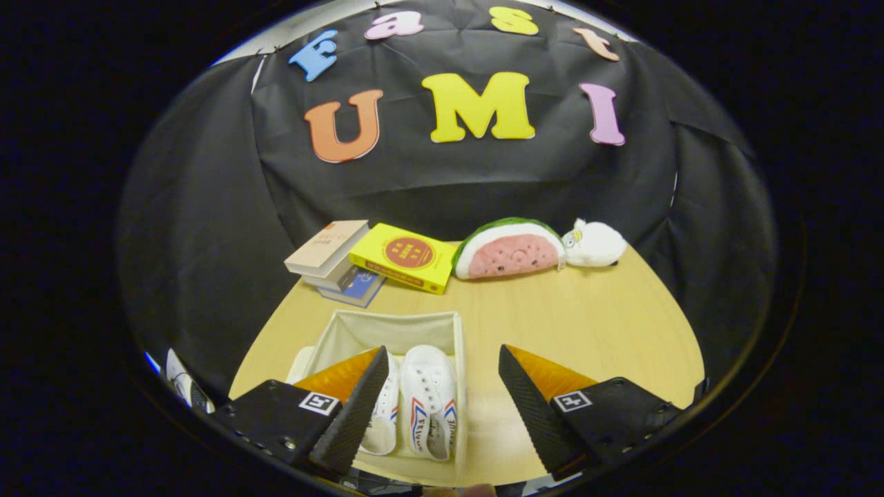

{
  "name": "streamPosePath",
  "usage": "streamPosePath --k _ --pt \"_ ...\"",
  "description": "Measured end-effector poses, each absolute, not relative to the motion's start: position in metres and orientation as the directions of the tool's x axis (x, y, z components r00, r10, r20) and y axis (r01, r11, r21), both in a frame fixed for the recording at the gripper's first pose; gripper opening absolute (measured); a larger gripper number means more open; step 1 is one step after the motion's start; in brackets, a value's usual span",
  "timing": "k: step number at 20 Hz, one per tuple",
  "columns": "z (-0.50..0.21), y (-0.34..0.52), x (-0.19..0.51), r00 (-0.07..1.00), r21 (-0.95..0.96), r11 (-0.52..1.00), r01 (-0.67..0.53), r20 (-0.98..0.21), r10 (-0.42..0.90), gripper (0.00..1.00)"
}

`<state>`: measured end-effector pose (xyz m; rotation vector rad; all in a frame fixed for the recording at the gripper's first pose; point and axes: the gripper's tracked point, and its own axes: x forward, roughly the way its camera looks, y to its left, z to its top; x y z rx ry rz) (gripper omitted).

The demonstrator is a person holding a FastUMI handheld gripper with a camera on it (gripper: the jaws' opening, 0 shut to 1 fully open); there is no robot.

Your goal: Open the storage box then place both shoes into the box .Put the left shoe in first, then the right shoe, with the right side of both shoes facing outward in a uniform manner.

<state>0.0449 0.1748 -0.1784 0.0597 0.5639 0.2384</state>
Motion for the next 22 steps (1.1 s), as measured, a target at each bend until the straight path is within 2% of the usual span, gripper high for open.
streamPosePath --k 4,8,14,22 --pt "-0.109 0.129 0.050 0.933 0.020 0.989 -0.146 -0.330 0.145 0.96" --pt "-0.042 0.107 0.041 0.988 -0.018 0.996 -0.084 -0.135 0.081 0.96" --pt "-0.008 0.097 0.013 0.998 0.006 0.999 -0.044 -0.054 0.044 0.96" --pt "0.010 0.115 -0.004 0.996 0.063 0.997 -0.046 -0.074 0.051 0.96"
